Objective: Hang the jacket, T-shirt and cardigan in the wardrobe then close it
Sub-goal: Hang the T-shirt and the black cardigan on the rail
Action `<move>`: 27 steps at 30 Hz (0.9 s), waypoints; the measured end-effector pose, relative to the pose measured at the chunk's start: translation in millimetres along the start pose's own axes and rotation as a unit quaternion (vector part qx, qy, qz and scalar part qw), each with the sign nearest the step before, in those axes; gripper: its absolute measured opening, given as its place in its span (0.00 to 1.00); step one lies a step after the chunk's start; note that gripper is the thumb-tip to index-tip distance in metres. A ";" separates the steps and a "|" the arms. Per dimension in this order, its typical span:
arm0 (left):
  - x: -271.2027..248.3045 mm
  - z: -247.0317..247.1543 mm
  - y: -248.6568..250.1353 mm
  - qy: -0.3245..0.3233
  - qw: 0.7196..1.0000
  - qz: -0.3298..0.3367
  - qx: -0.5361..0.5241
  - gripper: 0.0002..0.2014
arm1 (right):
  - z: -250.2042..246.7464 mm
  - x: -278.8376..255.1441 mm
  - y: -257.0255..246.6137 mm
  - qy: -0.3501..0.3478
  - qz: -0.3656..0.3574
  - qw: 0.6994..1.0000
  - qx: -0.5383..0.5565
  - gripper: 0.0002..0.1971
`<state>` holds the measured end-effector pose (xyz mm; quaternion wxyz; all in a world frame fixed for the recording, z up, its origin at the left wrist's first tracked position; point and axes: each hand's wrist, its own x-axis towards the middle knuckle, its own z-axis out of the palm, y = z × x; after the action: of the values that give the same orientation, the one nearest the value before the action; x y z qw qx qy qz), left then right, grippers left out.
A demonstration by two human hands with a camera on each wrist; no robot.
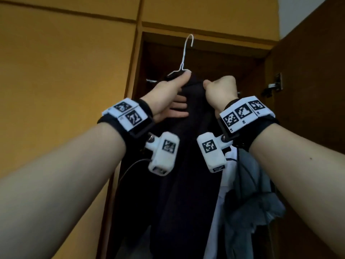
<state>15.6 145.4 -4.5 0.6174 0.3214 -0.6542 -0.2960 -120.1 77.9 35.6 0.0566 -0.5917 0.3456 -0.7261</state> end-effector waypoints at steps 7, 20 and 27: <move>-69.2 -9.3 88.5 -0.059 0.997 -0.021 -0.046 0.22 | -37.3 -102.6 -113.8 -0.094 -0.063 0.993 0.038 0.10; -200.9 -147.7 110.2 -0.018 0.987 0.001 0.162 0.23 | -71.3 -156.2 -161.9 -0.222 -0.022 0.955 -0.194 0.31; -250.2 -214.8 125.1 0.002 0.958 0.021 0.284 0.24 | -70.3 -171.2 -133.8 -0.259 -0.077 0.903 -0.334 0.51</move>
<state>230.9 421.4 -47.6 0.5082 0.4705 -0.7165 -0.0838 -89.3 293.6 -33.0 -0.1128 -0.7680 0.4945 -0.3910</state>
